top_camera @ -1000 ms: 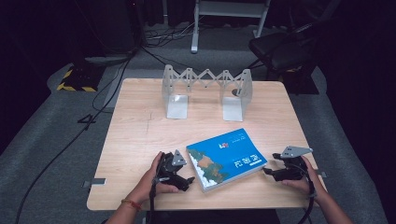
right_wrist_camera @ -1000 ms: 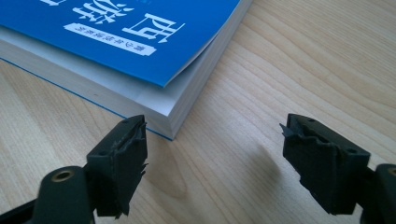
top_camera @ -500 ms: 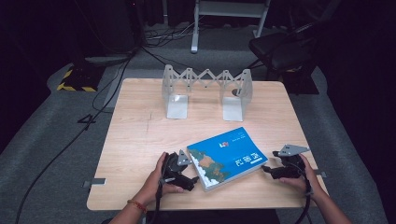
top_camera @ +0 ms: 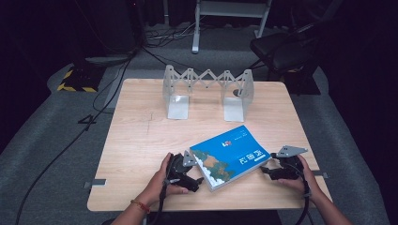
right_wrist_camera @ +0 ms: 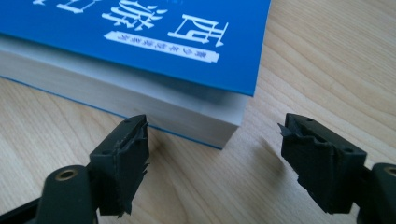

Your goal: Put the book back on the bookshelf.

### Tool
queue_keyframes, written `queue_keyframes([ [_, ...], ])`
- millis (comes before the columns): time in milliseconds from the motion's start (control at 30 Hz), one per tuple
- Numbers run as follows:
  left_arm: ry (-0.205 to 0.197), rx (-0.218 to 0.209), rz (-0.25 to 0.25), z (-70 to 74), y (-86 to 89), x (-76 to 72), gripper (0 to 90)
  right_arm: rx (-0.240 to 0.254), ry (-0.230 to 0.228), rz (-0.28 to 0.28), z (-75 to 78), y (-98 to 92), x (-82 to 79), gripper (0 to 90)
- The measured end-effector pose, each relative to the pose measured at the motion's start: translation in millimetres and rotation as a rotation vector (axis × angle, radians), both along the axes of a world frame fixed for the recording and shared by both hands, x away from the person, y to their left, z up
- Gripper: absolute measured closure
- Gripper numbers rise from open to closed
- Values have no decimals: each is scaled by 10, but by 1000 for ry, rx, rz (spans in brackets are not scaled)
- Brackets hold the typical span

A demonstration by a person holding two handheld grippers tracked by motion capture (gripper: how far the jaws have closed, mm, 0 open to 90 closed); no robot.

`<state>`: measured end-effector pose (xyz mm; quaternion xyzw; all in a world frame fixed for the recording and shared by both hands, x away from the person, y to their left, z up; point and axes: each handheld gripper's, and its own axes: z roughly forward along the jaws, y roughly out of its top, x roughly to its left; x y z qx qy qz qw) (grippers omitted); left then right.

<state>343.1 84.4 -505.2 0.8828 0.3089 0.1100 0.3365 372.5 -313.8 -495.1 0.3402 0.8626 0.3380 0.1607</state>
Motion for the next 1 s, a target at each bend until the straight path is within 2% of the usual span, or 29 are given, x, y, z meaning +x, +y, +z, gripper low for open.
queue_keyframes([
  [67, 3, 0, -8, 1, 19, -5, 4, -11, -5, -7, -1, 5, 6, 205],
  [233, 1, 4, -27, 3, 58, -7, 5, 18, -13, -10, 42, -7, -6, 205],
  [400, 1, 1, -26, 1, 67, -10, 5, 1, -19, -9, 55, 2, -8, 197],
  [600, 2, 1, -29, 2, 71, -9, 5, -3, 15, -8, -5, 6, 14, 207],
  [1000, 1, 1, -36, 2, 82, -5, 5, 22, -15, -12, 76, -2, 1, 192],
])
